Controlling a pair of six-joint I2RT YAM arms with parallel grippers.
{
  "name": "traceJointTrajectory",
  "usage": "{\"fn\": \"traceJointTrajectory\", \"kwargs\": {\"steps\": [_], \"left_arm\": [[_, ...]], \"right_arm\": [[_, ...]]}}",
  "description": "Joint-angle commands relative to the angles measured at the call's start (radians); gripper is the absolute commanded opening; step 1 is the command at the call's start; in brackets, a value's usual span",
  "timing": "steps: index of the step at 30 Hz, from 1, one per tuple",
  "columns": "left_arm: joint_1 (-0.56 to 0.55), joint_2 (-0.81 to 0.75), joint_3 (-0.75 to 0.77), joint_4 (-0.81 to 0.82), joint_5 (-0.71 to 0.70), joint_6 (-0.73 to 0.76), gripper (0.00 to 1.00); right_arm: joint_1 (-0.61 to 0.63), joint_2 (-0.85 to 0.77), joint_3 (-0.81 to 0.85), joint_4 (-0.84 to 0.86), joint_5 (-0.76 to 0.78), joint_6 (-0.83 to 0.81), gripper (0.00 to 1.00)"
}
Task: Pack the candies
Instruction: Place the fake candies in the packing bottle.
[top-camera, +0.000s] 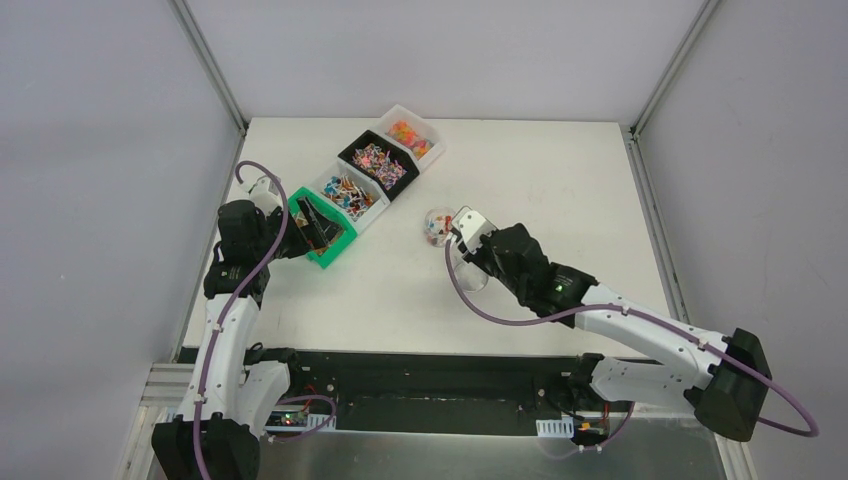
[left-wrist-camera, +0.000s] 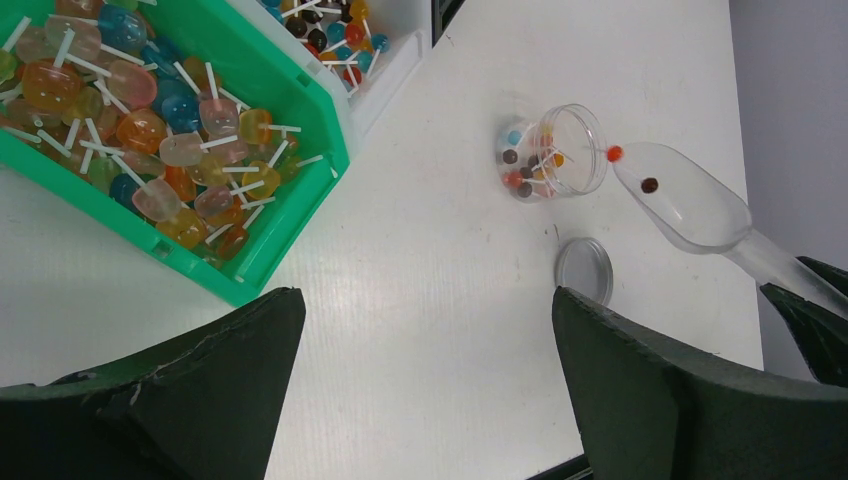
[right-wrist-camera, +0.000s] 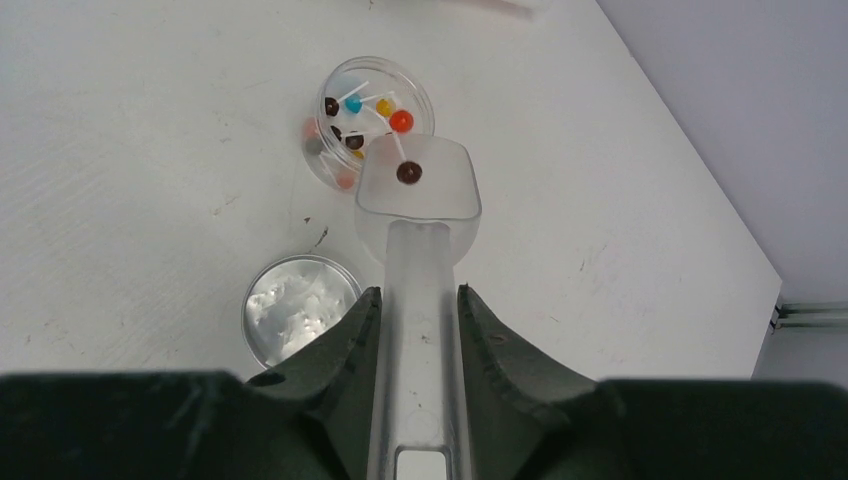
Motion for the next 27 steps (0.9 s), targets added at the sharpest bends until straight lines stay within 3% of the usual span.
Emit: {"fn": "traceJointTrajectory", "kwargs": {"steps": [1,20,27], "left_arm": [[-0.01,-0.018,-0.006,0.018,-0.009,0.019,0.98],[-0.018,-0.014,-0.011,0.01,-0.054,0.007,0.99],[-0.018,0.014,0.004,-0.048,-0.248,-0.036,0.99]], "right_arm": [[0.0,0.019,0.062,0.006,0.004,0.001,0.0],[0.026,0.065,0.178,-0.08,-0.002,0.017,0.0],[0.029,0.142,0.306,-0.094,-0.032,0.057,0.0]]}}
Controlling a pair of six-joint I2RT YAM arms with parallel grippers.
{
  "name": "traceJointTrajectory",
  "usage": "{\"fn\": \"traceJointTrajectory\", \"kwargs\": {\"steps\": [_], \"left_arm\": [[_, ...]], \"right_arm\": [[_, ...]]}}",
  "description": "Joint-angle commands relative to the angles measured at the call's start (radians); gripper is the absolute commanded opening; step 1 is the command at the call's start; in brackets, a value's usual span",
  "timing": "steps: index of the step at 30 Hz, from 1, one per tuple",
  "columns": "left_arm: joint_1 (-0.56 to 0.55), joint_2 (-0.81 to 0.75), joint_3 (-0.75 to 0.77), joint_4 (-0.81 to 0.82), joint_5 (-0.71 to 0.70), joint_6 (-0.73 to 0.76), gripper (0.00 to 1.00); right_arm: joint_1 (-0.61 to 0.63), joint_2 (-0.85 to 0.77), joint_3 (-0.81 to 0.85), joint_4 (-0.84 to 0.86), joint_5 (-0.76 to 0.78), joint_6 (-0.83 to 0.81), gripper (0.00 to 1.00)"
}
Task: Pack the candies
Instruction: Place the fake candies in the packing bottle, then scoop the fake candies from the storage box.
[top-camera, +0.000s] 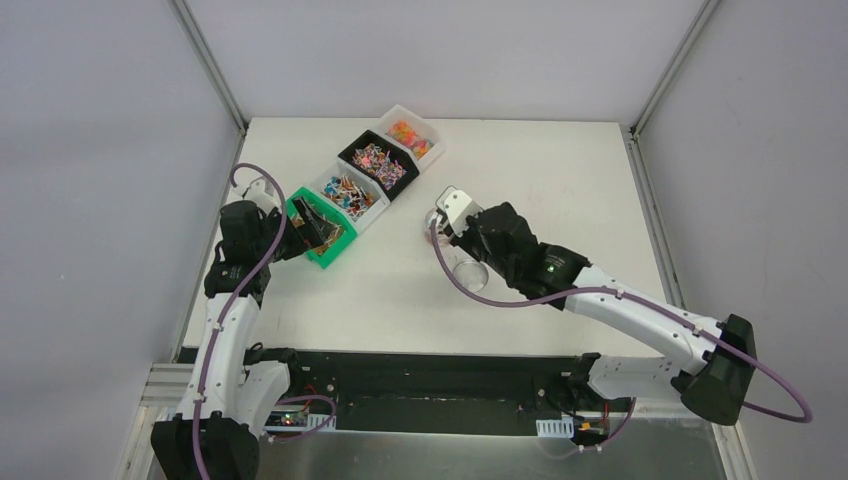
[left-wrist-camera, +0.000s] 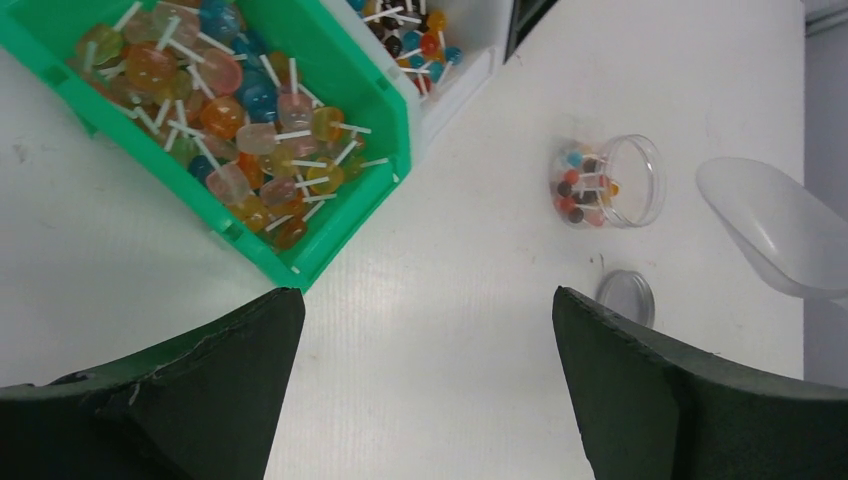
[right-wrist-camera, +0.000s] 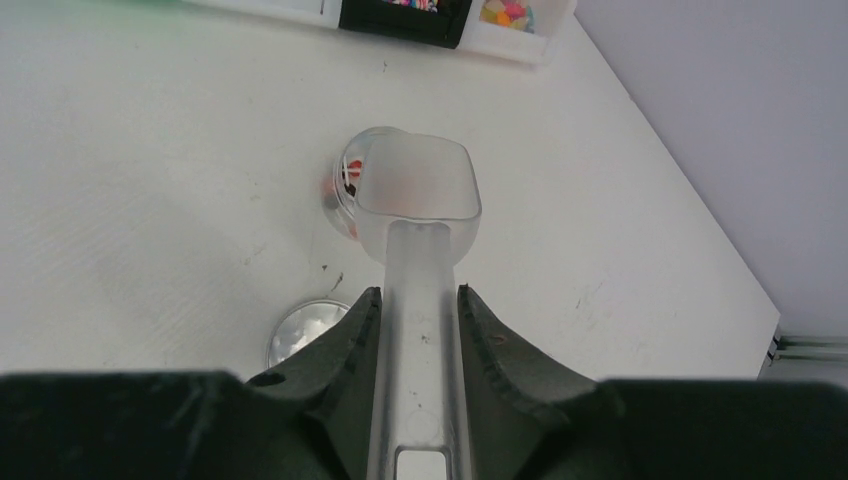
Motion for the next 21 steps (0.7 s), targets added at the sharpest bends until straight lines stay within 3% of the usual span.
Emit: {"fn": "traceJointTrajectory", "kwargs": {"steps": [1,4,9,21], "left_arm": [[-0.011,0.02,0.004,-0.033,-0.164,-0.042,0.99],[-0.011,0.057,-0.001,-0.044,-0.257,-0.107,0.98],[-0.006,0.16,0.003,-0.066,-0.388,-0.21,0.88],[0.014,0.324,0.038,-0.022,-0.334,-0.27,0.7]], "right_arm": [[0.005,0.061,0.134,0.019,-0.031,0.045,0.0],[0.008,0.141,0.206,0.023,-0.046,0.057,0.0],[0.013,0.3,0.357,-0.003,-0.076,0.054,0.0],[0.064,0.698,0.793,-0.151,-0.143,0.044,0.0]]}}
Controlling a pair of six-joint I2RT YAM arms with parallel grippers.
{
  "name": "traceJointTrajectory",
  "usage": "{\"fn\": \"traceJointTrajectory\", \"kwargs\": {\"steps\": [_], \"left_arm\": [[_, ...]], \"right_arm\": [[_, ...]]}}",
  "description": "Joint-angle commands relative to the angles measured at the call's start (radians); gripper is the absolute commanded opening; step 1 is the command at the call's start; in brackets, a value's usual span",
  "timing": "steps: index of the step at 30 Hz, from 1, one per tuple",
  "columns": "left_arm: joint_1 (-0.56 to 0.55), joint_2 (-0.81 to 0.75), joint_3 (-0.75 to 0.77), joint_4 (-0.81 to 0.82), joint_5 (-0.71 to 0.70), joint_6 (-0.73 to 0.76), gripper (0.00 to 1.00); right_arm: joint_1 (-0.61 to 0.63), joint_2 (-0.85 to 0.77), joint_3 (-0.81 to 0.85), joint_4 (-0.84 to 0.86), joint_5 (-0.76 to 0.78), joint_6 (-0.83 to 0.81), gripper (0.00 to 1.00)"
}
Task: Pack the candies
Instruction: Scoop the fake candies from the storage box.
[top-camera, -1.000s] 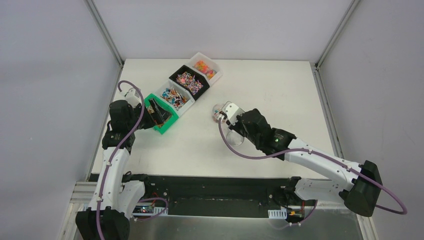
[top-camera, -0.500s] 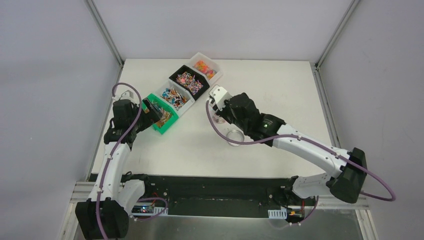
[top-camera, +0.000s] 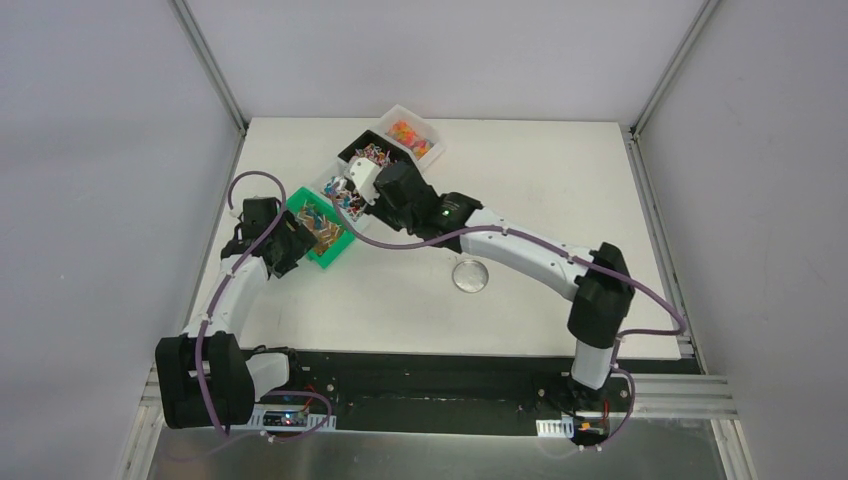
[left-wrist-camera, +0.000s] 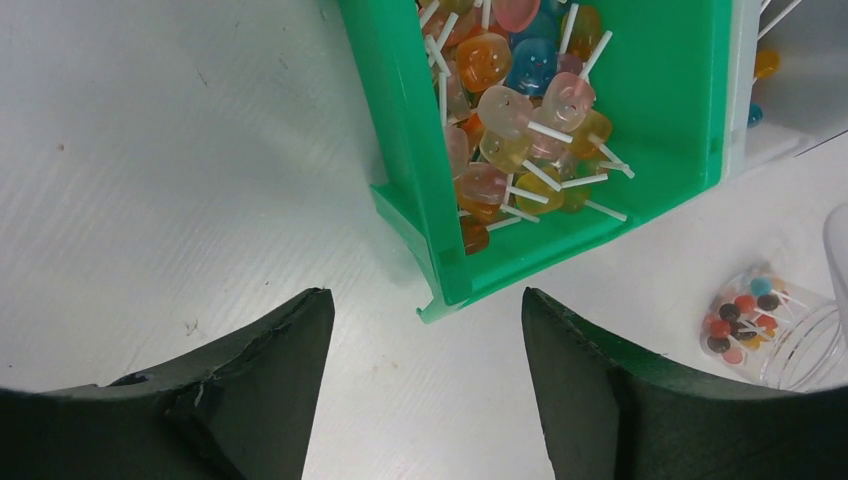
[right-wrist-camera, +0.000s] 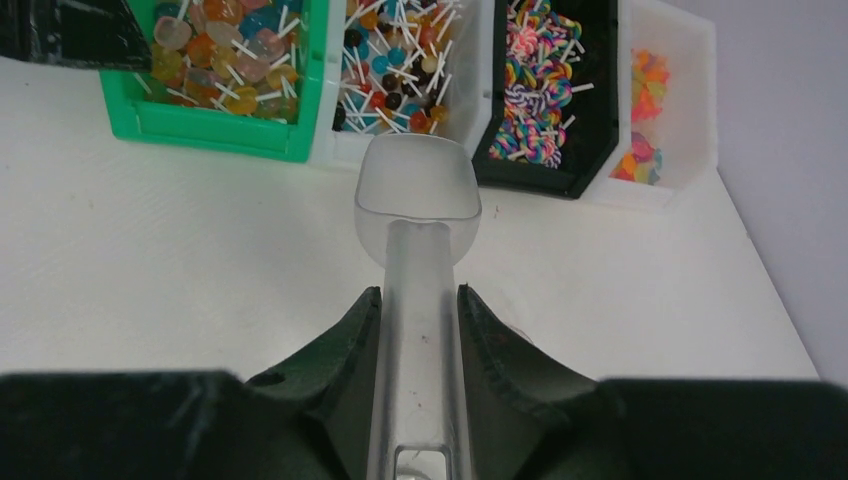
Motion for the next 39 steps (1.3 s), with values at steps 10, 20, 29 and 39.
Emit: {"fn": "traceJointTrajectory", "kwargs": {"steps": [10,20,29,39], "left_arm": [[0.033,0.015,0.027,0.062,0.014,-0.028,0.62],[0.044,0.023,0.009,0.083,0.043,-0.026,0.5],[0.048,0.049,-0.003,0.098,0.079,-0.025,0.45],[0.049,0.044,-0.009,0.101,0.088,-0.011,0.4]], "right_arm": [[0.033,0.27,0.29,0.029,0.01,-0.039,0.0],[0.032,0.462,0.482,-0.037,0.043,-0.081,0.0],[0.015,0.546,0.538,-0.036,-0.013,-0.044,0.0],[-0.006,0.491,0.336,0.173,-0.055,0.032,0.0]]}}
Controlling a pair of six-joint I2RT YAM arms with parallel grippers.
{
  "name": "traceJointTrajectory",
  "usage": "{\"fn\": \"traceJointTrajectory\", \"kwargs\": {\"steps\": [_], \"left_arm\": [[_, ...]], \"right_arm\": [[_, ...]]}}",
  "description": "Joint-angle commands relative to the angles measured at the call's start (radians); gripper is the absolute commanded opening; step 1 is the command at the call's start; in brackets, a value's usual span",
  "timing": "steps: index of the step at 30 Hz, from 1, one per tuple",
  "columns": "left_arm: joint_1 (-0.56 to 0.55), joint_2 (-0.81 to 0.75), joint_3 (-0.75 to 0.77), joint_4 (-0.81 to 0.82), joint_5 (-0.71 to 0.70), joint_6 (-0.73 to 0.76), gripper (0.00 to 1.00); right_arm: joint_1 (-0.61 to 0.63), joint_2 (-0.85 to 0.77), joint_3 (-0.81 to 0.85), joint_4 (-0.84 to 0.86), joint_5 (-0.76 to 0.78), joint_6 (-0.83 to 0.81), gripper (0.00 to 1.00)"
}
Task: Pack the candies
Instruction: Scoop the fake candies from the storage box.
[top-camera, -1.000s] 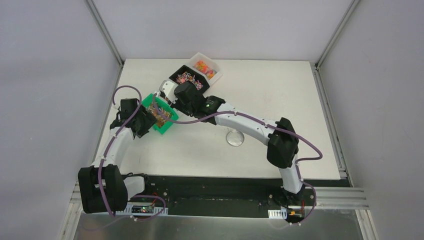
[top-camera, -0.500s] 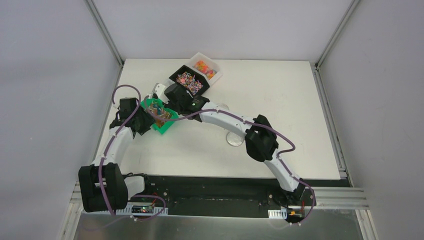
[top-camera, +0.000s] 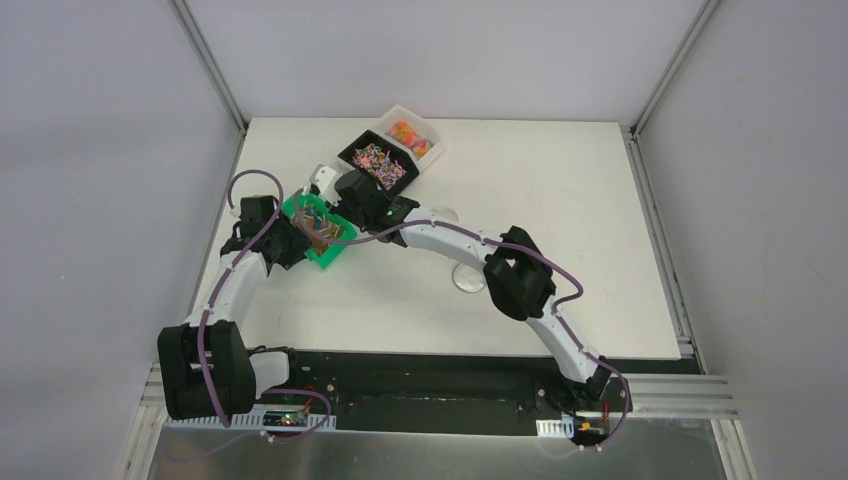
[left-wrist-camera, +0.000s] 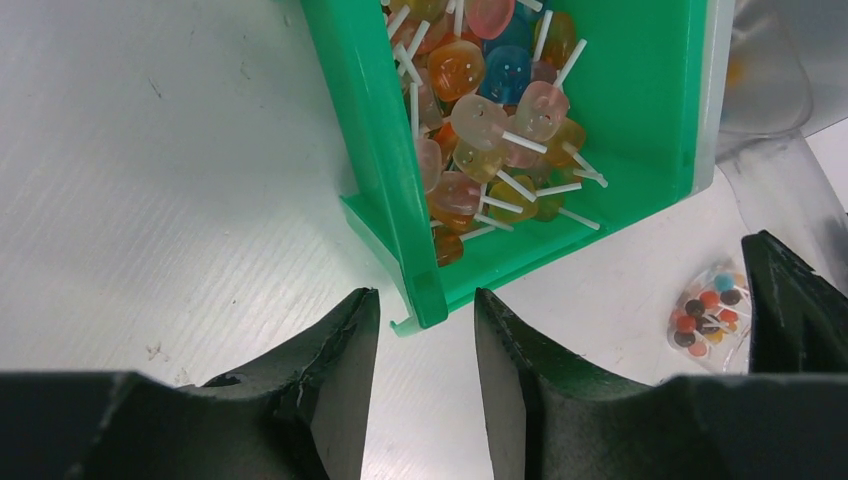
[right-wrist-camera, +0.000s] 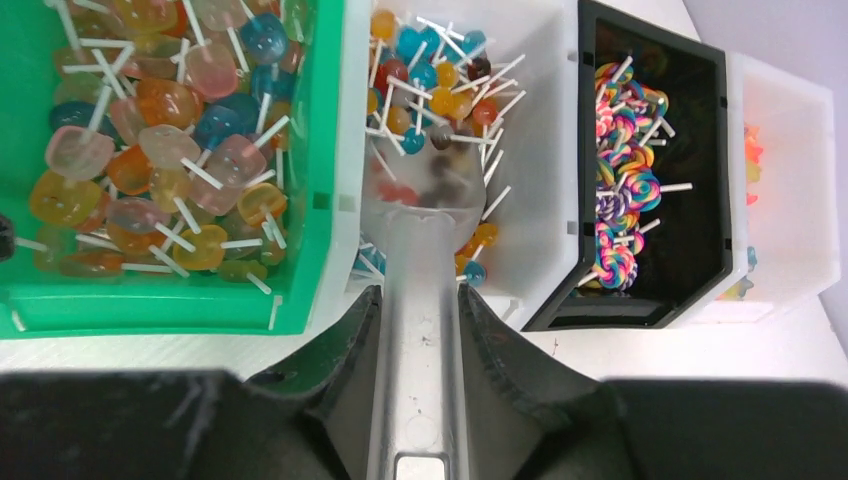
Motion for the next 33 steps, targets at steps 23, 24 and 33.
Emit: {"fn": "traceJointTrajectory", "kwargs": {"steps": [23,24,33], "left_arm": [[0.018,-0.183,0.009,0.04,0.057,0.096,0.67],[0.018,-0.196,0.011,0.034,0.065,0.102,0.7],[0.014,-0.317,-0.003,0.003,0.144,0.175,0.84]], "right_arm": [[-0.029,-0.265,-0.574,0.624,-0.048,0.117,0.0],[-0.03,-0.269,-0.585,0.637,-0.044,0.122,0.0],[-0.046,-0.361,-0.697,0.759,-0.072,0.141,0.0]]}}
